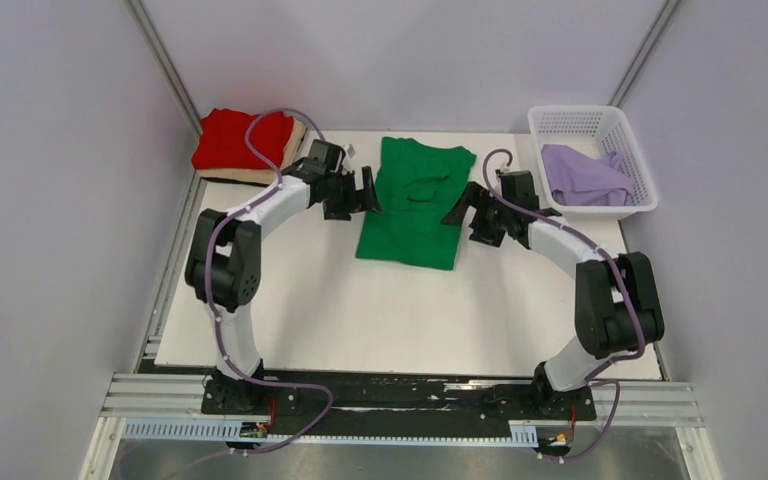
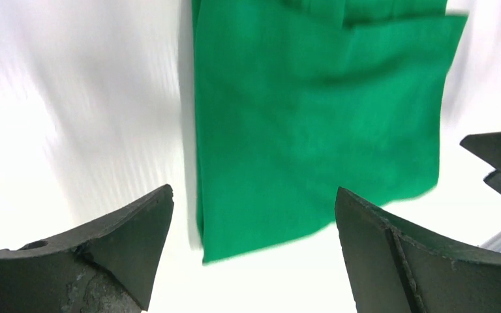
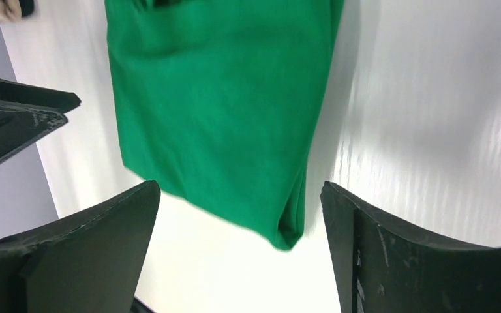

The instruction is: Fold and stack the t-shirts

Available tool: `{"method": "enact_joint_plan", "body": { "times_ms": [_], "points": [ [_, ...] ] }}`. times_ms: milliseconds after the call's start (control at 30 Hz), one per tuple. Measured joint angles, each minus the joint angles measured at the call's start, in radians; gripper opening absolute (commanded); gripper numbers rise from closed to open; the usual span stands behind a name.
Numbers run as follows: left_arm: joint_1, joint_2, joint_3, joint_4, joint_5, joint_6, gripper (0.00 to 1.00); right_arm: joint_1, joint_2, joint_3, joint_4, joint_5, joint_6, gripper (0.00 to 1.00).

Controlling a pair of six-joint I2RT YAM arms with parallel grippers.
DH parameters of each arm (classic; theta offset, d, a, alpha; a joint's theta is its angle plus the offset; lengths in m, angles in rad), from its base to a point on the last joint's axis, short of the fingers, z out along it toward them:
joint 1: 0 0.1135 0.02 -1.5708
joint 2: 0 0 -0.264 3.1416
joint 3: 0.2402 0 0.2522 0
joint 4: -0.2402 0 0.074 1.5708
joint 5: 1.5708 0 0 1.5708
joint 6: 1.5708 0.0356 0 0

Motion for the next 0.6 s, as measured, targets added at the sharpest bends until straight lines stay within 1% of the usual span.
{"method": "enact_joint_plan", "body": {
  "times_ms": [133,200,267,433,600],
  "points": [
    [0.000,-0.161,-0.189,0.008,-0.007,-0.005,1.00,0.037,-0.103,-0.126,-0.005,-0.006,0.018,0.87],
    [-0.002,-0.219,-0.268,0.009,-0.008,-0.008,1.00,0.054,-0.119,-0.170,-0.010,-0.006,0.038,0.85],
    [-0.005,-0.242,-0.319,0.011,-0.009,-0.013,1.00,0.066,-0.118,-0.197,-0.011,0.002,0.063,0.80],
    [-0.020,-0.242,-0.384,0.014,-0.010,-0.035,1.00,0.087,-0.094,-0.217,-0.003,0.032,0.143,0.69],
    [-0.043,-0.230,-0.387,0.033,-0.014,-0.050,0.98,0.100,-0.085,-0.255,0.020,0.074,0.209,0.64]
  ]
}}
